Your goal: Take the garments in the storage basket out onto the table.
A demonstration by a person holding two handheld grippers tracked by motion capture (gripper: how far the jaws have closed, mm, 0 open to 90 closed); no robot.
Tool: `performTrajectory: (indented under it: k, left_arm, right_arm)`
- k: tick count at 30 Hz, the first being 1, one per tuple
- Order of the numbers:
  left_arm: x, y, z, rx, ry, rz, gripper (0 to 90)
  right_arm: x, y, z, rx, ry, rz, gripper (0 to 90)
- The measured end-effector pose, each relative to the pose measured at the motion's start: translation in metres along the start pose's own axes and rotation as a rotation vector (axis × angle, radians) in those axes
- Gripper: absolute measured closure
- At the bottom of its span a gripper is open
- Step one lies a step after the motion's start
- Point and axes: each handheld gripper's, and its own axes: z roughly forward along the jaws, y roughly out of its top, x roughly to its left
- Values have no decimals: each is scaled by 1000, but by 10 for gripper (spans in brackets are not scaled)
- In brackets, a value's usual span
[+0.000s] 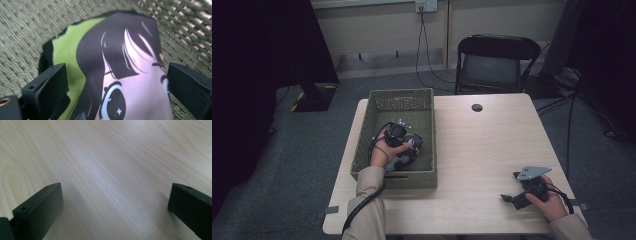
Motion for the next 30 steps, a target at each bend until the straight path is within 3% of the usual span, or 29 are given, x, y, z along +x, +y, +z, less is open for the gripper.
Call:
performTrajectory:
  k: [7, 12, 20, 22, 23, 26, 27, 28, 30]
  left_arm:
    - [6, -8, 8, 49, 5, -19, 39]
    - [11, -14, 11, 74, 3, -72, 28]
    - [10, -13, 12, 94, 6, -68, 94]
    - [10, -13, 11, 95, 5, -79, 132]
    - [10, -13, 10, 94, 1, -92, 211]
    - [11, -14, 8, 90, -3, -88, 336]
    - [11, -14, 7, 89, -2, -88, 336]
    - [10, -14, 6, 94, -8, -97, 405]
    - [10, -13, 5, 97, -12, -112, 437]
  right_arm:
    - [0, 0, 0, 0, 0, 0, 0]
    - [0, 0, 0, 0, 0, 0, 0]
    - [0, 0, 0, 0, 0, 0, 0]
    - [0, 0, 0, 0, 0, 0, 0]
    - [0, 0, 0, 0, 0, 0, 0]
    - [0, 0, 0, 0, 0, 0, 0]
    - [0, 0, 0, 0, 0, 0, 0]
    - [0, 0, 0, 0, 0, 0, 0]
    - [0, 0, 0, 0, 0, 0, 0]
